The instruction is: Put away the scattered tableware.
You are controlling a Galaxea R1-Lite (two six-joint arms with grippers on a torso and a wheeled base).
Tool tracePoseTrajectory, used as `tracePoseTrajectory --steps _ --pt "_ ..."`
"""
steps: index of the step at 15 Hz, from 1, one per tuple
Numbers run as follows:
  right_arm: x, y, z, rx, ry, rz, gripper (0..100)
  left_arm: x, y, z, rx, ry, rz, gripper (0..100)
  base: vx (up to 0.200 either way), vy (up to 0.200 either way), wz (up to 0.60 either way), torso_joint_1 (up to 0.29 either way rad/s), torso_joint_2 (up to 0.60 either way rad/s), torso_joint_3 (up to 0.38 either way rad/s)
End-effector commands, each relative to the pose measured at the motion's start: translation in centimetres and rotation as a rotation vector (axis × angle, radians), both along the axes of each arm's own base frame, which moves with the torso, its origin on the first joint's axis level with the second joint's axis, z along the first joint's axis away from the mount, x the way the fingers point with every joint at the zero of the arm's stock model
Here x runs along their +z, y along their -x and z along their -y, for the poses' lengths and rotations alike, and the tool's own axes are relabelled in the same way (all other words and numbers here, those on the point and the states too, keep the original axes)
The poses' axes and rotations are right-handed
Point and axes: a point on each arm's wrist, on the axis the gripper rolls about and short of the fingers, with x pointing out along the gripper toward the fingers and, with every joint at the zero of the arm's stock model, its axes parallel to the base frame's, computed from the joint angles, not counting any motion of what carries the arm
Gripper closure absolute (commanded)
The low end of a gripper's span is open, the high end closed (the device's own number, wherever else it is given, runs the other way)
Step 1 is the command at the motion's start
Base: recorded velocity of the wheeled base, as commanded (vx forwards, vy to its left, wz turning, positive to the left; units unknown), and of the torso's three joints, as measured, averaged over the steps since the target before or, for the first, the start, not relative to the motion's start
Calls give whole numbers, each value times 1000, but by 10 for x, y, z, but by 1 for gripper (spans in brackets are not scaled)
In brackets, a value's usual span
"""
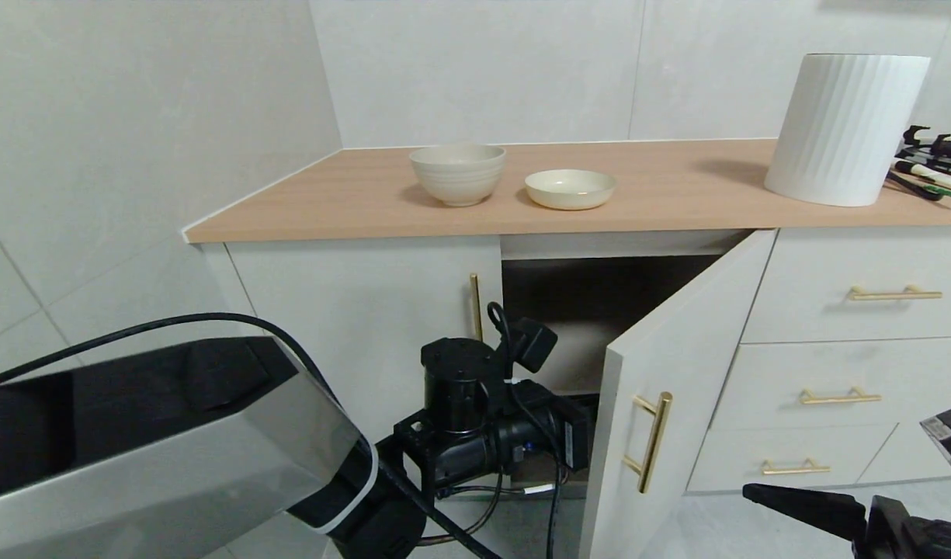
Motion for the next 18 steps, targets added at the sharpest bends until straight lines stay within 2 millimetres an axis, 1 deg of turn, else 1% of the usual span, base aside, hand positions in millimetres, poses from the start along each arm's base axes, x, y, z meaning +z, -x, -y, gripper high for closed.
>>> tracePoseTrajectory --steps 1,2,5,7,8,9,11,12,13,14,15,17,18 --pt "4 5 2 18 -18 26 0 0 1 3 -9 -3 -4 100 0 0 0 0 0 0" --pt "4 6 2 29 -19 28 0 0 3 6 -18 -5 -5 100 0 0 0 0 0 0" --pt "5 6 3 32 -21 30 0 6 -1 12 -19 -1 -2 100 -200 0 0 6 5 -1" --pt "5 7 3 30 -24 34 0 10 -9 19 -18 -7 -7 100 0 0 0 0 0 0" --pt "5 7 3 32 -24 34 0 9 -9 20 -19 -9 -9 100 0 0 0 0 0 0" --pt "6 8 3 46 -27 36 0 14 -13 25 -24 -10 -13 100 0 0 0 0 0 0" --pt "5 9 3 76 -24 23 0 26 -20 46 -43 -32 -37 100 0 0 0 0 0 0" --pt "5 11 4 85 -28 26 0 28 -19 50 -55 -42 -48 100 0 0 0 0 0 0" --pt "8 16 6 132 -44 40 0 35 -5 68 -110 -36 -41 100 0 0 0 0 0 0" --pt "9 17 7 141 -47 42 0 36 -1 70 -118 -35 -40 100 0 0 0 0 0 0" --pt "10 23 10 187 -57 50 0 46 17 76 -149 -23 -27 100 0 0 0 0 0 0" --pt "11 27 12 213 -63 55 0 57 28 61 -148 -23 -31 100 0 0 0 0 0 0" --pt "12 29 12 222 -66 57 0 61 26 49 -125 -19 -28 100 0 0 0 0 0 0"
